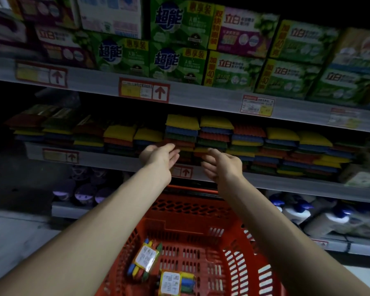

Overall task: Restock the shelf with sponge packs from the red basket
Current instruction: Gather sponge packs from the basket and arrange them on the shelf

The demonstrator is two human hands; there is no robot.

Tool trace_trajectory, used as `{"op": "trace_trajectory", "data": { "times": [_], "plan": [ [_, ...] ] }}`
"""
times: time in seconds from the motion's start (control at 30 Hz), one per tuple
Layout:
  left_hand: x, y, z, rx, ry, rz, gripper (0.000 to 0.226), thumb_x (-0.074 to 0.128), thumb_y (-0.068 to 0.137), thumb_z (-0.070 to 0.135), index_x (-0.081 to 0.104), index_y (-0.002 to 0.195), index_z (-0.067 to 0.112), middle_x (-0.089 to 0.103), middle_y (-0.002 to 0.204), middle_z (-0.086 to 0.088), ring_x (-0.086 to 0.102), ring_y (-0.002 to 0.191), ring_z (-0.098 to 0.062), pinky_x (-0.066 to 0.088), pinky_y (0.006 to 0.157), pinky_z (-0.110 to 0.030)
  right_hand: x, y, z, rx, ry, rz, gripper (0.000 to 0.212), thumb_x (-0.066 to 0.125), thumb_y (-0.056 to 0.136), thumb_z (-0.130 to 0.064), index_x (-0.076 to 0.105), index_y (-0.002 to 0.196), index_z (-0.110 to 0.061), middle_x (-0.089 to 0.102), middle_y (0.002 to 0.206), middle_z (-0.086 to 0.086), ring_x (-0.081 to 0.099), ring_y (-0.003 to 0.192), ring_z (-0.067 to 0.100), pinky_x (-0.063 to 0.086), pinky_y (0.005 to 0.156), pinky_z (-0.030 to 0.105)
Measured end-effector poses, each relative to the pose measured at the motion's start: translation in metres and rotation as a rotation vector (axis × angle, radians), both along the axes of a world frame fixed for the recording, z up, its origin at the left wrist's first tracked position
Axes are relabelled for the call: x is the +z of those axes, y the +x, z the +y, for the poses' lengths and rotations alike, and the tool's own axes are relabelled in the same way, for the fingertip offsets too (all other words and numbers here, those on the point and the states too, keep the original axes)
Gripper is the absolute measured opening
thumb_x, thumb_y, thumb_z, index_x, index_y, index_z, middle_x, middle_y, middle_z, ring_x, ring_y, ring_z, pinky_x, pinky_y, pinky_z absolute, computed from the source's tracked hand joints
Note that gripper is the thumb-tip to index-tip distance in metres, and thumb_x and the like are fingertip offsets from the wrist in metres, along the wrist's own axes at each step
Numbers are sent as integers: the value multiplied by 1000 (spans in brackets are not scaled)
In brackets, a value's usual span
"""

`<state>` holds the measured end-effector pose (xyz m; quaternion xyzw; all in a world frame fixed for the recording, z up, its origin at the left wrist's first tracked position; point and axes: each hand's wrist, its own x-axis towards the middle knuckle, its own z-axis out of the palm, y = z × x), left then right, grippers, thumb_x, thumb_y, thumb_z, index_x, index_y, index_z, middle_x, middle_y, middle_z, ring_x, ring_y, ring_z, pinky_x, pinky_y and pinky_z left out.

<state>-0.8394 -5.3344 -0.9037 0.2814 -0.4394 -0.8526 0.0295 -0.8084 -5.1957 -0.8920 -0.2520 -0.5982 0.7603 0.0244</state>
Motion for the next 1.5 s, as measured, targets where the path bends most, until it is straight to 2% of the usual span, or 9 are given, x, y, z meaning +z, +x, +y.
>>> {"op": "trace_trajectory", "data": {
  "times": [0.1,0.2,0.33,0.47,0.73,0.87,1.07,1.3,1.5],
  "plan": [
    [0,-1,3,18,-15,-2,43,64,93,-10,50,133,-3,67,113,-24,73,81,-24,64,78,-35,0,-3,2,-27,-66,-23,14,65,100,-13,67,95,0,77,95,25,66,72,26,46,61,27],
    [-1,-3,5,34,-26,1,47,64,93,-10,49,137,-3,66,114,-22,72,87,-26,62,80,-34,-2,-6,0,-28,-86,-24,23,66,100,-18,67,116,-1,75,79,7,77,87,24,57,64,25],
    [-1,-5,8,71,-48,12,58,66,92,-9,45,146,2,65,121,-22,70,84,-23,63,75,-31,-7,-13,-5,-57,-89,-18,53,68,98,-19,51,144,2,73,76,4,75,70,14,55,48,22],
    [1,-5,11,99,-44,18,72,65,92,-9,35,156,8,62,128,-21,67,75,-18,61,80,-31,-12,-19,-8,-118,-75,0,59,67,98,-16,43,149,3,74,80,7,77,80,18,44,40,17],
    [2,-8,12,142,-30,-46,53,67,91,-9,52,141,0,64,125,-24,66,67,-18,60,62,-25,-10,-18,-6,-126,-64,17,33,64,100,-11,53,128,2,73,84,11,75,89,27,41,40,17],
    [4,-7,11,140,-3,-65,28,66,92,-10,62,118,-3,65,116,-24,72,85,-30,61,70,-29,-11,-18,-6,-115,-70,11,24,62,101,-11,52,122,-4,71,81,9,74,105,34,43,43,18],
    [2,-8,12,155,26,-69,23,66,91,-10,59,109,2,65,114,-26,69,88,-32,60,76,-31,-15,-21,-5,-118,-85,24,23,62,101,-10,49,120,-6,72,81,11,75,93,30,40,38,16],
    [2,-7,16,162,48,-73,35,65,93,-9,58,125,0,63,104,-21,68,94,-32,62,82,-35,-18,-26,0,-103,-46,23,60,65,100,-14,38,150,5,74,79,10,68,66,17,41,38,16],
    [3,-3,18,146,43,-80,10,65,95,-4,58,97,4,63,95,-18,70,96,-32,62,77,-34,-19,-27,5,-74,-47,-24,49,71,97,-26,59,132,6,76,81,4,64,46,5,46,44,20]
  ]
}}
